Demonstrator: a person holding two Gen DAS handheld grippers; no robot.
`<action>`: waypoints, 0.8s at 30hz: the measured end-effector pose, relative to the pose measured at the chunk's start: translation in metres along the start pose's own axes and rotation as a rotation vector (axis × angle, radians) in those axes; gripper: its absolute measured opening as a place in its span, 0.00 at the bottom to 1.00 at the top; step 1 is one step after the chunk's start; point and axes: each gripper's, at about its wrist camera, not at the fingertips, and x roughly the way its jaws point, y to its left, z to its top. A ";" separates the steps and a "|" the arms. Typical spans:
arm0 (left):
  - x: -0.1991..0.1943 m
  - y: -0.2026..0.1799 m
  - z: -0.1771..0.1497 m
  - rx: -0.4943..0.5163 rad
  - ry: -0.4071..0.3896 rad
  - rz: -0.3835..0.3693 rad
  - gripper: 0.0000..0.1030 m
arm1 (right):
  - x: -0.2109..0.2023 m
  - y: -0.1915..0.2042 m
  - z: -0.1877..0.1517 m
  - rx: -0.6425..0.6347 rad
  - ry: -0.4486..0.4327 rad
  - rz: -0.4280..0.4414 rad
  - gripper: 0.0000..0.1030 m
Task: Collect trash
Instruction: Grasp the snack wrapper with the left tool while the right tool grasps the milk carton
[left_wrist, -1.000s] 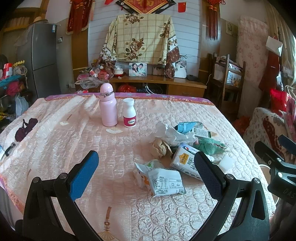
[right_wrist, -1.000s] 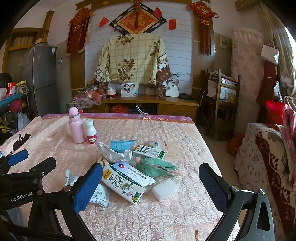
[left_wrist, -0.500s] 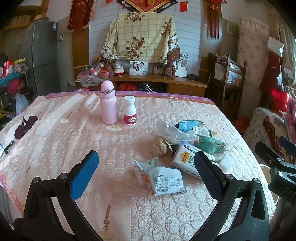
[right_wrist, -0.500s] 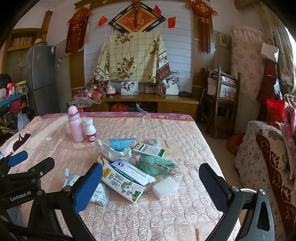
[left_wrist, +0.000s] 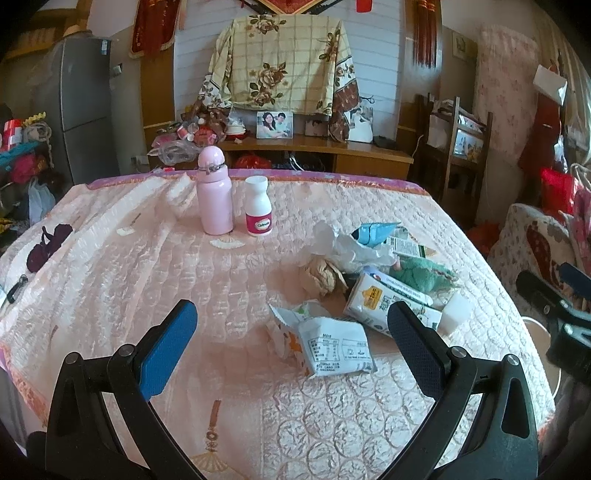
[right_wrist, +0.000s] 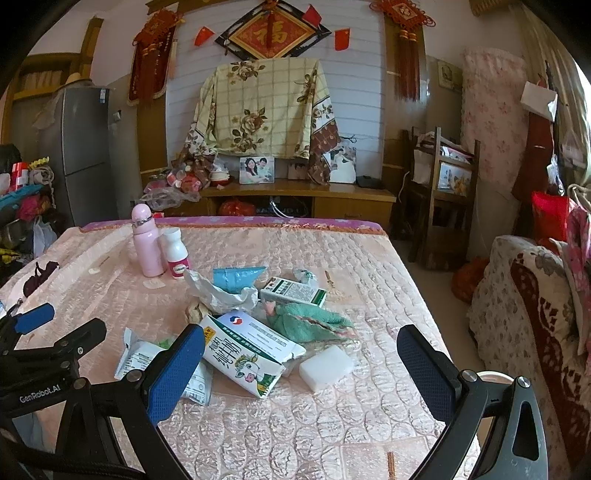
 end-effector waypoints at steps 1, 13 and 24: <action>0.001 0.001 -0.001 0.004 0.005 -0.002 0.99 | 0.001 -0.001 0.000 0.002 0.002 0.000 1.00; 0.021 0.003 -0.019 0.029 0.083 -0.022 0.99 | 0.011 -0.012 -0.008 0.011 0.044 -0.008 1.00; 0.045 0.009 -0.027 0.019 0.148 -0.044 0.99 | 0.034 -0.007 -0.023 -0.001 0.119 0.085 1.00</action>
